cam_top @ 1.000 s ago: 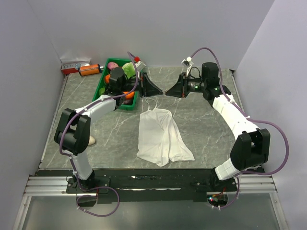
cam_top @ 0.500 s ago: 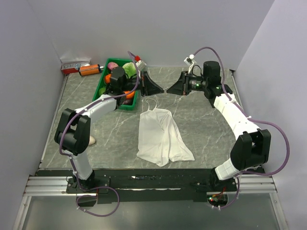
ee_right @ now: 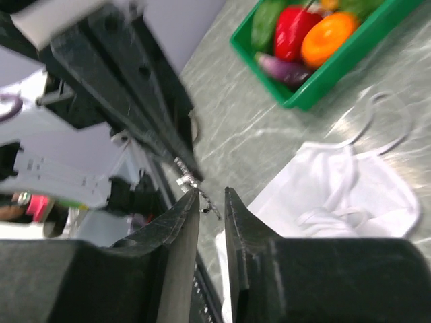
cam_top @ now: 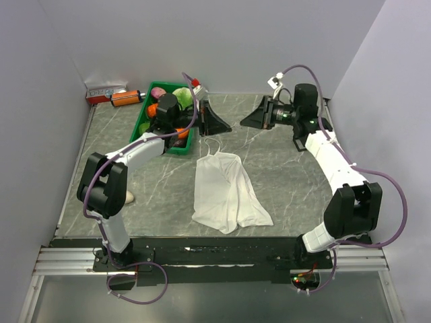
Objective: Remove the brooch from the garment
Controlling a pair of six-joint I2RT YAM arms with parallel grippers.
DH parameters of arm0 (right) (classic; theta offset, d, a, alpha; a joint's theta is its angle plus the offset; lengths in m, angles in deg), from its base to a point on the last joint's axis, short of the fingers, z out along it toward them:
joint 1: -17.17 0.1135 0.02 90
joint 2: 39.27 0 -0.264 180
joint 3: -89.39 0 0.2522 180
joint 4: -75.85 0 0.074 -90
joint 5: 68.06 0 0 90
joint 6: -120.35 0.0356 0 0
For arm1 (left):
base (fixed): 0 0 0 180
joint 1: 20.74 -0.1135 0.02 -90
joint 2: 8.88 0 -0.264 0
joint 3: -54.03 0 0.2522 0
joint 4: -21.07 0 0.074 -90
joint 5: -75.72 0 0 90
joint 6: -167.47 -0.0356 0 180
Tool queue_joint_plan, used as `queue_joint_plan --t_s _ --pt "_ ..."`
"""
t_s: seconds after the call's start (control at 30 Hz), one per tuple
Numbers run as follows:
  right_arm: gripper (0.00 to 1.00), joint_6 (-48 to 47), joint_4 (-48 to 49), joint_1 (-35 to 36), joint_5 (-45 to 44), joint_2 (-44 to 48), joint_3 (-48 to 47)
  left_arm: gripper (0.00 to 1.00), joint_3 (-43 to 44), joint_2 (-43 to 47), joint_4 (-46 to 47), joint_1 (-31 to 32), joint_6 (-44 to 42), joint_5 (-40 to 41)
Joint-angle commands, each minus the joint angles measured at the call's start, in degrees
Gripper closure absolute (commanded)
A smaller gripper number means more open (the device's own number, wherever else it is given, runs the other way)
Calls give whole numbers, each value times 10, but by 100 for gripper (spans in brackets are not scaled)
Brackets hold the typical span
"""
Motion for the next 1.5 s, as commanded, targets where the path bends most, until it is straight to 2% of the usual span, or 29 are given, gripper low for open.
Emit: queue_joint_plan --t_s 0.0,0.07,0.27,0.37,0.6,0.9,1.47 --pt "65 15 73 -33 -12 26 -46 99 15 1 -11 -2 -13 -51" --pt "60 16 80 -33 2 23 -54 99 20 -1 -18 -5 -18 -50" --pt "55 -14 86 -33 10 17 -50 99 35 -10 -29 -13 -21 -52" --pt "52 -49 95 -32 59 9 -38 99 36 -11 -36 -15 -28 -55" --pt "52 -168 29 -19 143 -17 -48 99 43 -11 -62 -19 -54 -66" --pt "49 -209 -18 7 146 -47 -70 99 65 -18 -97 -19 -90 -82" --pt "72 -190 5 31 148 -71 -79 99 63 -17 -100 -19 -93 -81"
